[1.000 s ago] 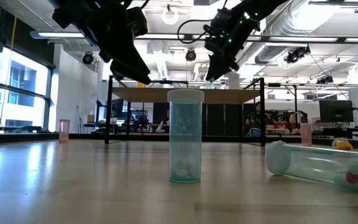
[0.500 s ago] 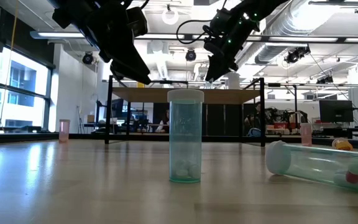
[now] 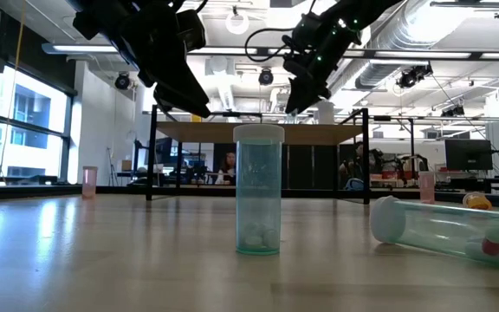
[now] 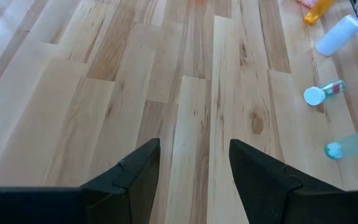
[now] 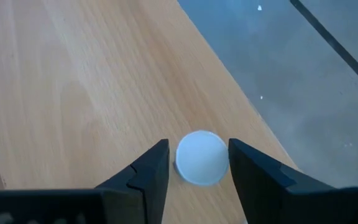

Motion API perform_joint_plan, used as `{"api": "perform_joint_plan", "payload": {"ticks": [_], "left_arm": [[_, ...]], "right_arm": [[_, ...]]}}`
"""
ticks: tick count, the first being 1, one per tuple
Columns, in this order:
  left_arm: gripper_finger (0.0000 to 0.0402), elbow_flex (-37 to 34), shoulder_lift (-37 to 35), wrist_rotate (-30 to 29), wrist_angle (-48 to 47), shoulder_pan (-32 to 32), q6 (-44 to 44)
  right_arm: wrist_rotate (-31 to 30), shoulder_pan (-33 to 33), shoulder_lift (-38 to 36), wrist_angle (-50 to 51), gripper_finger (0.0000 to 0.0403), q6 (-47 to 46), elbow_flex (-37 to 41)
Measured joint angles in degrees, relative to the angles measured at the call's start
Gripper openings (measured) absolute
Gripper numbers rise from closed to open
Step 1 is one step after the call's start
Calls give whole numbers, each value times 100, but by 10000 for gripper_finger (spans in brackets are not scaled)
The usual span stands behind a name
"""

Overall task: Pick and place medicine bottles onto shelf by color
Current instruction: Put the top blue pill bottle on the shelf, then put the top right pink pill bottle on the shelf

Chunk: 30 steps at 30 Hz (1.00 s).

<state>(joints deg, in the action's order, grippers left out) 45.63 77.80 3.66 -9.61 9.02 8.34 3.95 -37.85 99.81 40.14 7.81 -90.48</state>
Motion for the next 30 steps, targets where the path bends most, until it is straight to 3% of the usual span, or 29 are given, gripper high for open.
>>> {"api": "perform_joint_plan", "payload": {"ticks": [13, 30], "left_arm": [[184, 0, 0, 0, -1, 1, 1], [184, 0, 0, 0, -2, 0, 2]], "right_arm": [[4, 0, -4, -31, 156, 20, -403], [20, 293, -195, 1982, 156, 428, -1231]]}}
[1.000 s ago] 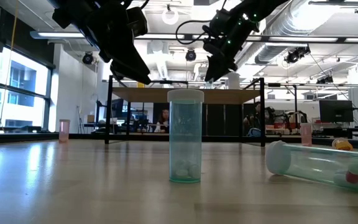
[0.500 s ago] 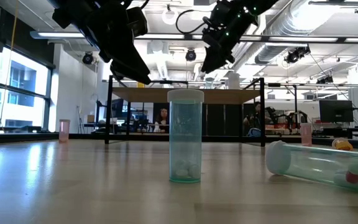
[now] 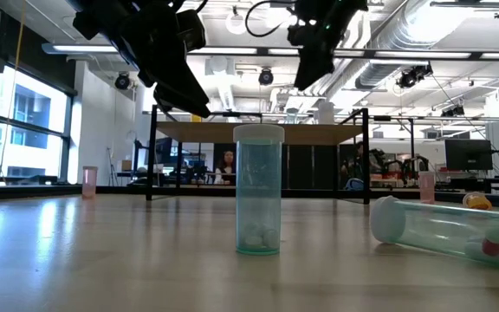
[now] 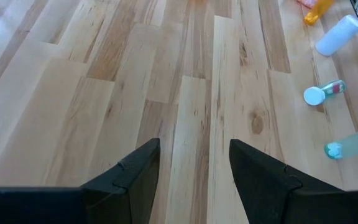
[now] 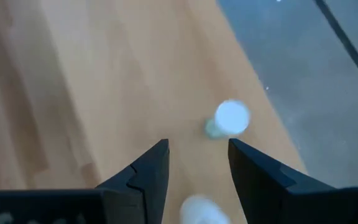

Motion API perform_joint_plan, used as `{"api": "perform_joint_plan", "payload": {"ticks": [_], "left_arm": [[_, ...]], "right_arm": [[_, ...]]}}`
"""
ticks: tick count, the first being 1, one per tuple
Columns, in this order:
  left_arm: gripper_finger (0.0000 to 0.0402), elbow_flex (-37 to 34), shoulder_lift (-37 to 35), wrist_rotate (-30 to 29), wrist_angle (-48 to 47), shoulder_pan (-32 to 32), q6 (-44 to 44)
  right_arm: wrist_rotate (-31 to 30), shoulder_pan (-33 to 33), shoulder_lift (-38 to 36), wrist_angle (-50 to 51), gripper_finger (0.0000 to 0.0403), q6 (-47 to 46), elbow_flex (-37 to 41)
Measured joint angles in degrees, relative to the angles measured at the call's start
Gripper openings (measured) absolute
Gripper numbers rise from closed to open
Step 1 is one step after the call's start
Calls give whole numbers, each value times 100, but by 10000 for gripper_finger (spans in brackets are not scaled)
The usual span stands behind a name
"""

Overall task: Pick and place medicine bottles onto shelf by color
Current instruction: Put the top right pink pill bottle on the shelf

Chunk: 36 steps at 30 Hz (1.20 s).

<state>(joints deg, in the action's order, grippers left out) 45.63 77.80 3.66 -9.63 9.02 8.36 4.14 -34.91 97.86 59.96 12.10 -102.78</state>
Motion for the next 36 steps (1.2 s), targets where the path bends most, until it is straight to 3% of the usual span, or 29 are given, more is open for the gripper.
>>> {"api": "perform_joint_plan", "payload": {"ticks": [7, 14, 22, 30, 36], "left_arm": [[184, 0, 0, 0, 0, 0, -1], [184, 0, 0, 0, 0, 1, -2], [184, 0, 0, 0, 2, 0, -2], [184, 0, -1, -1, 2, 1, -2], [184, 0, 0, -2, 4, 0, -2]], "right_arm": [[45, 176, -974, 148, 156, -79, 523], [42, 268, -2316, -279, 156, -776, 1873], [42, 594, -3525, -364, 156, -2195, 3083], [34, 1297, -4257, -370, 156, -3691, 4021], [-480, 1859, -4517, -349, 156, -4706, 4699]]}}
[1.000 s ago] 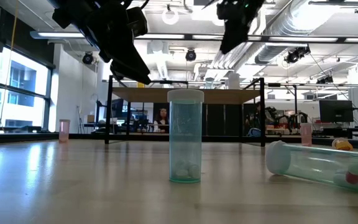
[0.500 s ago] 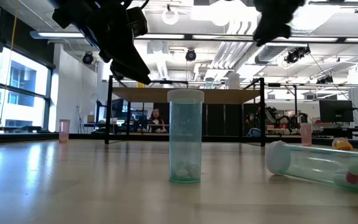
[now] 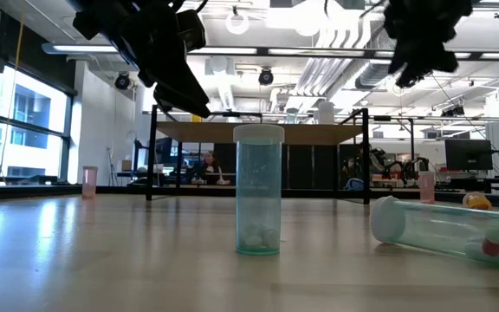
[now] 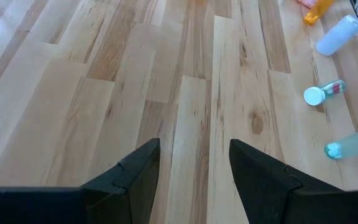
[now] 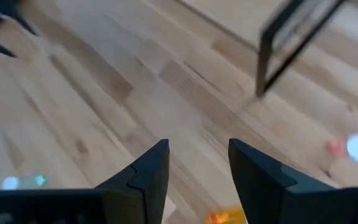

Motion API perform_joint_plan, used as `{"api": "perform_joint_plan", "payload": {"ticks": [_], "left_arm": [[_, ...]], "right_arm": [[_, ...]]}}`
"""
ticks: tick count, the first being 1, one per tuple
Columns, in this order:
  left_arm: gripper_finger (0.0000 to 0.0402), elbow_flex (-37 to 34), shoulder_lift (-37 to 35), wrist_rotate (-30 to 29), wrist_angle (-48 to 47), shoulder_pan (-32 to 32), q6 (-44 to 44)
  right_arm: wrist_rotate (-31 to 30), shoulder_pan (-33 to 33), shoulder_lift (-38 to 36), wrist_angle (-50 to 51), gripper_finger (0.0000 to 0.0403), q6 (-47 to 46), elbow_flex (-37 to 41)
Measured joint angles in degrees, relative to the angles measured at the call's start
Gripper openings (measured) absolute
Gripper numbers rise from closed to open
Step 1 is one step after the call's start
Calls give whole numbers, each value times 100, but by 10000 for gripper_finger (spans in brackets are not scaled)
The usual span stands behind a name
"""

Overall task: Pick and place medicine bottles onto shelf by color
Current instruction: Put the top right pink pill bottle on the shelf

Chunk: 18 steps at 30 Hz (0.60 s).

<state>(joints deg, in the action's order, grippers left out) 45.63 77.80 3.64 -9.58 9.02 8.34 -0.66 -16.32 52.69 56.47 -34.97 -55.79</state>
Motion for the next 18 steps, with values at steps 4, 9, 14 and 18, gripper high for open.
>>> {"api": "perform_joint_plan", "payload": {"ticks": [4, 9, 14, 18], "left_arm": [[184, 0, 0, 0, 0, 1, 0], [184, 0, 0, -170, -2, 0, 0], [189, 0, 0, -395, -39, 1, 2], [201, 0, 0, -411, -114, 0, 66]], "right_arm": [[-298, 185, -29, 23, 156, -444, 345], [-697, 204, -29, 110, 156, -557, 514], [-1242, 200, -42, 139, 156, -556, 514], [-1650, 107, -42, 162, 156, -479, 514]]}}
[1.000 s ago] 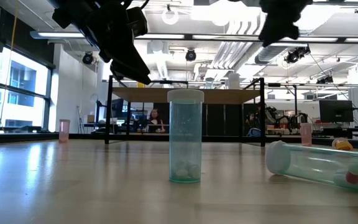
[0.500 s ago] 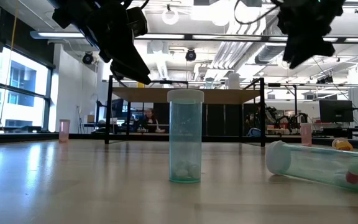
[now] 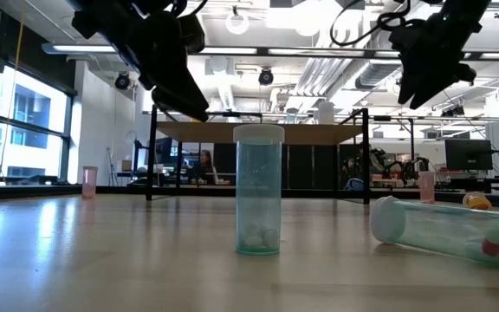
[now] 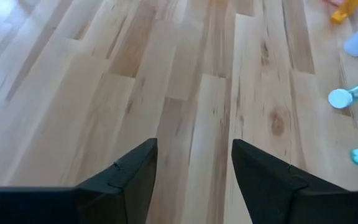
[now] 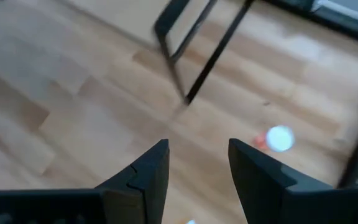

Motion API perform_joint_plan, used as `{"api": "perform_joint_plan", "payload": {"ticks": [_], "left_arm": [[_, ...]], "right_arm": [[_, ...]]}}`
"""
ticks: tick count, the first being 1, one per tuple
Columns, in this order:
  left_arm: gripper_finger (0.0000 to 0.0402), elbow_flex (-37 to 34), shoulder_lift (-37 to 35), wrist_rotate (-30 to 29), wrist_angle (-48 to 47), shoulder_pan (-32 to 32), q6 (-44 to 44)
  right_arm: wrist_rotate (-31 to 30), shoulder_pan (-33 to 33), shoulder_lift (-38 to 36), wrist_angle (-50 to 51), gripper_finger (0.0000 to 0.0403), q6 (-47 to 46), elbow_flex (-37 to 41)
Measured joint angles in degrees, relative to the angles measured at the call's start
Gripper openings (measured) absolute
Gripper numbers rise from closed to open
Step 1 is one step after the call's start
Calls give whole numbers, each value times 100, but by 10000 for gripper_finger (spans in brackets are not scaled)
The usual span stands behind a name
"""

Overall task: Pick and place medicine bottles onto shelf by color
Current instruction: Put the top right pink pill bottle on the shelf

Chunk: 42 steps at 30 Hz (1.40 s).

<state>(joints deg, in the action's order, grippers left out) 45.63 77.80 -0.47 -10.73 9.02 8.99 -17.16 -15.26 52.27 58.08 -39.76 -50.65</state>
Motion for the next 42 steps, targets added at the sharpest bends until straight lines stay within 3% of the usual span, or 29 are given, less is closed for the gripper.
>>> {"api": "perform_joint_plan", "payload": {"ticks": [4, 10, 25, 33, 42], "left_arm": [[212, 0, 0, -3, -58, 0, -18], [212, 0, 0, -20, -60, 0, -18], [212, 0, 0, -20, -59, 0, -18], [212, 0, 0, -20, -59, 0, -20], [212, 0, 0, -20, -60, 0, -20]], "right_arm": [[-345, -319, 0, 13, 156, 234, 0], [-333, -1154, 0, 109, 156, 779, 0], [1663, -3613, 12, 259, 156, 1995, -2], [1855, -4121, 13, 528, 156, 1995, -3], [1822, -4152, 24, 538, 156, 1523, -4]]}}
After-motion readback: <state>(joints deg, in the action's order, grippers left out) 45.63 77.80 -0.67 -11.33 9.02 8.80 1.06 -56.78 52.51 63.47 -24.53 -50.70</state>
